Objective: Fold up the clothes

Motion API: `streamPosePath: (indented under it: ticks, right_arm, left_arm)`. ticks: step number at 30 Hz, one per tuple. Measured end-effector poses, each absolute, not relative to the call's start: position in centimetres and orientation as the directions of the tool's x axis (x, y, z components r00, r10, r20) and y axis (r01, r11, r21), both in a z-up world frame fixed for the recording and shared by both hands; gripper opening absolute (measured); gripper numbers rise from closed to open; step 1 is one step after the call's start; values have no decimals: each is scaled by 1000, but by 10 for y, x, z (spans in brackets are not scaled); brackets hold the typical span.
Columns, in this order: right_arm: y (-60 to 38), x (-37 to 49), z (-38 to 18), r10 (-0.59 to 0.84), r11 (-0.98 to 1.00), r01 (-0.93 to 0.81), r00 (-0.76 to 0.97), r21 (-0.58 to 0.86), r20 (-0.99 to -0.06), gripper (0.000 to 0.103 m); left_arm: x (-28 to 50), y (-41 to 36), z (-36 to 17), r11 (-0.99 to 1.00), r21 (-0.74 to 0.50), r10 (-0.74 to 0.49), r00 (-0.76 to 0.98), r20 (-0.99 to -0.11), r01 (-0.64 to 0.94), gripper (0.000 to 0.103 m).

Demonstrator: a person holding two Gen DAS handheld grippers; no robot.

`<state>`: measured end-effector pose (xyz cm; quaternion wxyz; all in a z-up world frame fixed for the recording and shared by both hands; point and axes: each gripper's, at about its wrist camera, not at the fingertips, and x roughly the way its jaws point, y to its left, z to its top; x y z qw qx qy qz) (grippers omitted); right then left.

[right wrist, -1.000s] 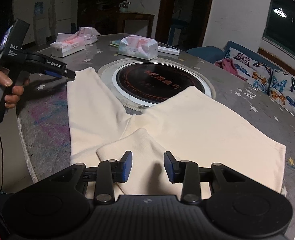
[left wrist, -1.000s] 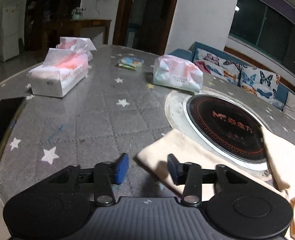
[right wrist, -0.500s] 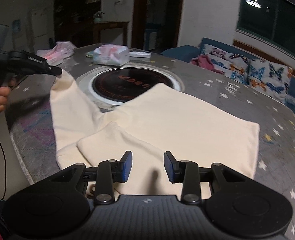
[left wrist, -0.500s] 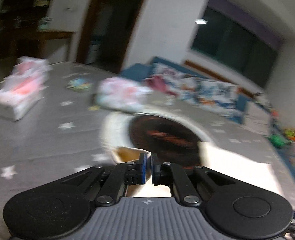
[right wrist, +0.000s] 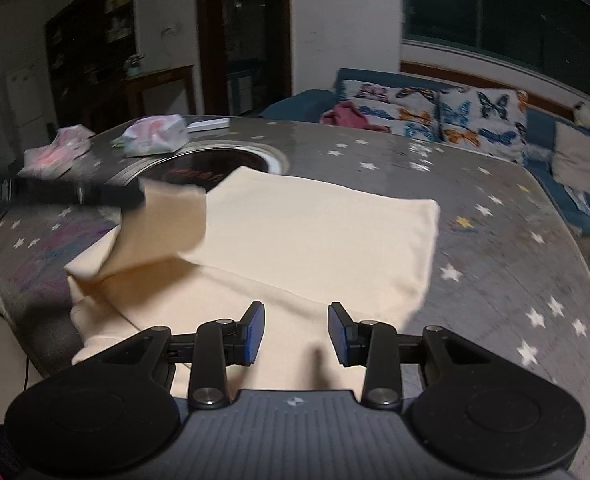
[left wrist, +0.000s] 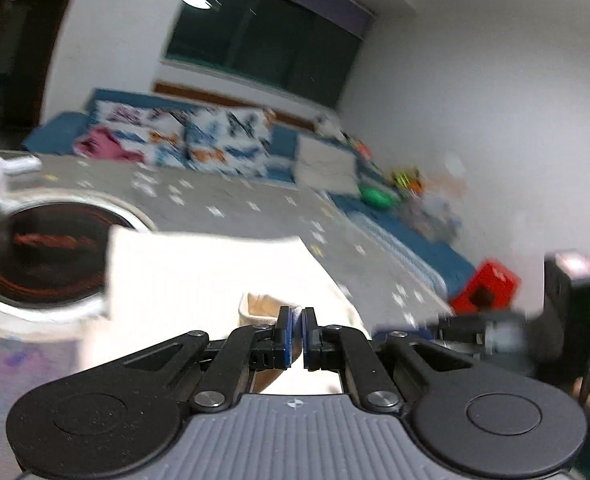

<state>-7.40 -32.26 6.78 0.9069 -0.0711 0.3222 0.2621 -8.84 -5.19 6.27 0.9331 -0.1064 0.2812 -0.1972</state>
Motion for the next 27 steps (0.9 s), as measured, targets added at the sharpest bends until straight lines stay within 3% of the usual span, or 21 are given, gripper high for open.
streamPosePath:
  ticks: [5, 10, 14, 17, 27]
  right_arm:
    - [-338, -69, 66, 417, 874, -479, 652, 82, -634, 34]
    - [-332, -65, 63, 449, 862, -491, 621, 128, -642, 32]
    - [-317, -64, 59, 482, 838, -526, 583, 148, -654, 32]
    - [-305, -63, 56, 504, 820, -549, 556, 162, -661, 32]
    - [-293, -53, 60, 521, 816, -544, 544, 196, -657, 33]
  left_arm:
    - [-86, -93, 48, 853, -303, -521, 677, -520, 425, 6]
    - [-92, -94, 35, 849, -278, -522, 642, -562, 449, 10]
    - [-101, -77, 38, 856, -256, -511, 663, -547, 448, 29]
    - [-107, -55, 43, 881, -219, -467, 706, -532, 419, 41]
    - [-129, 16, 41, 961, -163, -277, 792, -544, 224, 47]
